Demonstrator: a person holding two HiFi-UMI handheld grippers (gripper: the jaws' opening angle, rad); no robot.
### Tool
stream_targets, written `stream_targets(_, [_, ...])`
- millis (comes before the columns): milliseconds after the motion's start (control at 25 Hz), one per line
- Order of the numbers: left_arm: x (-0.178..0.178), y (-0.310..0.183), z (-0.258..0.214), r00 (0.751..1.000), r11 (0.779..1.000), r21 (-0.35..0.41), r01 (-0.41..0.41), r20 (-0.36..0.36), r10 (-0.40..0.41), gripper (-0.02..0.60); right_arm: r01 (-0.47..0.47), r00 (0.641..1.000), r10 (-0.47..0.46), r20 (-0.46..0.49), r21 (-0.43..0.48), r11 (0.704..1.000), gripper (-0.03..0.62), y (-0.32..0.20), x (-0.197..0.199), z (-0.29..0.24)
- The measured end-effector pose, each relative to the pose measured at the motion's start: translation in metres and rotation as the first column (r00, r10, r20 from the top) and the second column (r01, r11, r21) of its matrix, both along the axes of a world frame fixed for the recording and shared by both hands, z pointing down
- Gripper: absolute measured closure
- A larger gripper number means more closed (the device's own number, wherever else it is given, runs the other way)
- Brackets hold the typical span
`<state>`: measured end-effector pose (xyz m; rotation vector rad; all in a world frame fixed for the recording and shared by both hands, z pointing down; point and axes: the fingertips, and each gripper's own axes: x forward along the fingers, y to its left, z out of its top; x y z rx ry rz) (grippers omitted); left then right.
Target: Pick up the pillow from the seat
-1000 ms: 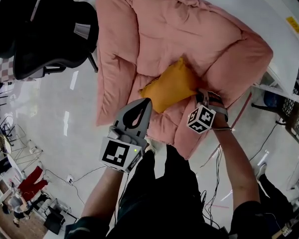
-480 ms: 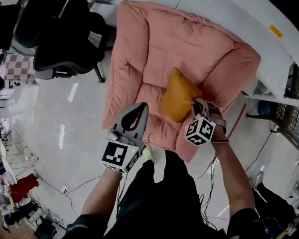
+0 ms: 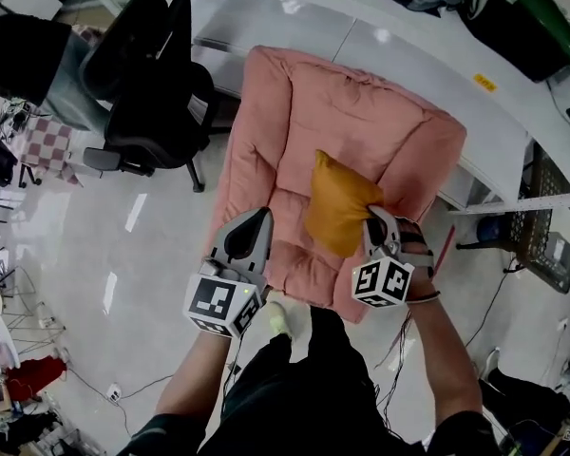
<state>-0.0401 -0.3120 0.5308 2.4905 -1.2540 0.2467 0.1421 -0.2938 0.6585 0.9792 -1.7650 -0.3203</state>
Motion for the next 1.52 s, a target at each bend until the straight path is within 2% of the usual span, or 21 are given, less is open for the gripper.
stream_targets(200, [-0.011, 0.014, -0.035, 1.0, 1.0, 0.008, -0.011, -0.001, 0.011, 0.577, -0.031, 0.995, 0.025, 0.094, 0.067, 0.997, 0.574, 0.009, -0.016, -0.077])
stream_targets(400, [-0.029, 0.022, -0.071, 1.0, 0.998, 0.056, 0.016, -0.004, -0.015, 0.577, -0.073, 0.98, 0.049, 0.194, 0.117, 0.99, 0.574, 0.018, -0.029, -0.136])
stream_targets(760, [-0.061, 0.035, -0.132, 0.997, 0.995, 0.071, 0.067, -0.044, -0.064, 0.577, -0.126, 0.955, 0.048, 0.293, 0.252, 0.96, 0.574, 0.031, -0.054, -0.225])
stream_targets(920, [-0.073, 0.037, -0.155, 0.996, 0.992, 0.091, 0.082, -0.032, -0.079, 0.577, -0.158, 0.935, 0.054, 0.351, 0.275, 0.948, 0.574, 0.034, -0.06, -0.254])
stream_targets(1320, [-0.088, 0.046, -0.204, 0.994, 0.983, 0.149, 0.104, -0.061, -0.096, 0.577, -0.23, 0.882, 0.057, 0.467, 0.323, 0.918, 0.574, 0.041, -0.058, -0.31])
stream_targets(1520, [-0.092, 0.052, -0.222, 0.993, 0.98, 0.17, 0.103, -0.068, -0.093, 0.577, -0.238, 0.856, 0.027, 0.516, 0.348, 0.907, 0.574, 0.047, -0.057, -0.336])
